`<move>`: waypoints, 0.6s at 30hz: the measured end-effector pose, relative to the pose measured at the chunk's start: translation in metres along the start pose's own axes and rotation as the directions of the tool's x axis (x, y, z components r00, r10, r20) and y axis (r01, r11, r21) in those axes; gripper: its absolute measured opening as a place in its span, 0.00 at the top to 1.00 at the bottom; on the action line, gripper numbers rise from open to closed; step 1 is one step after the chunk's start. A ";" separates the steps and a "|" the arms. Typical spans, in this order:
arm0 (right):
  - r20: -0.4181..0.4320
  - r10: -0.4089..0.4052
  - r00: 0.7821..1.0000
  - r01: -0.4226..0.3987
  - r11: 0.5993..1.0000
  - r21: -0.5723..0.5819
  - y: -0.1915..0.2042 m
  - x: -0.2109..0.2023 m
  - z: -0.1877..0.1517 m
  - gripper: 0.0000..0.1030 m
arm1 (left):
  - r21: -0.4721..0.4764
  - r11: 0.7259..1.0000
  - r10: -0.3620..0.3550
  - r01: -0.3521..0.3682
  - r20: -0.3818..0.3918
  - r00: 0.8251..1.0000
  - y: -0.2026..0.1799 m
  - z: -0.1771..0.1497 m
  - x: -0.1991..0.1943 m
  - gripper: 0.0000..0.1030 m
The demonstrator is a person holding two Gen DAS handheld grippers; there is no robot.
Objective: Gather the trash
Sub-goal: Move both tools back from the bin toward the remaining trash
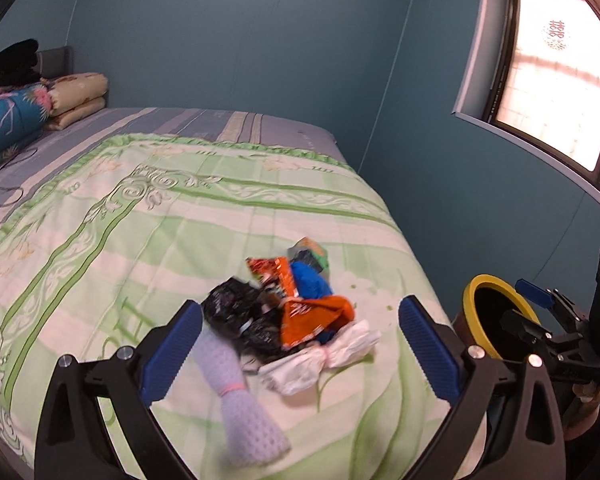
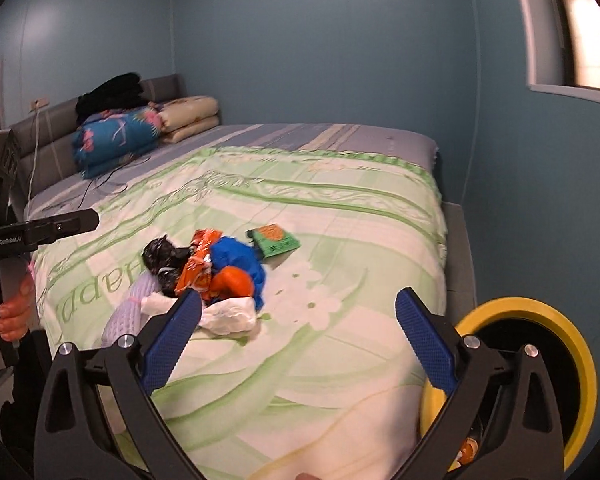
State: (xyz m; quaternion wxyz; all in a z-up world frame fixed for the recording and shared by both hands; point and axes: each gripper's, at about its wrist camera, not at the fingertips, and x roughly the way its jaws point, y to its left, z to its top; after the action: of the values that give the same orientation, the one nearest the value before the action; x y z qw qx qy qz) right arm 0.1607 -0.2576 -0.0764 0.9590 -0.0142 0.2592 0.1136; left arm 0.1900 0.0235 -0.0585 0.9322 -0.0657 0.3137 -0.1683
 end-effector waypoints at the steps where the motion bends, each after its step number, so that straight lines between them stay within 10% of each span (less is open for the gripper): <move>1: -0.005 0.008 1.000 -0.008 1.000 -0.004 0.002 0.004 -0.001 0.10 | -0.010 1.000 0.002 -0.002 -0.008 1.000 0.005 -0.005 -0.001 0.08; 18: -0.162 0.150 0.975 -0.180 0.965 -0.191 0.039 0.077 -0.022 0.10 | -0.107 0.993 0.025 -0.041 -0.151 0.988 0.050 -0.069 0.029 0.08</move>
State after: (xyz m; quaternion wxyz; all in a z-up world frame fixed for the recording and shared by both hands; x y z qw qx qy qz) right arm 0.2054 -0.2059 -0.1329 0.9182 -0.0992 0.3159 0.2177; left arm 0.1835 0.0586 -0.1411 0.9037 -0.0987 0.3925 -0.1397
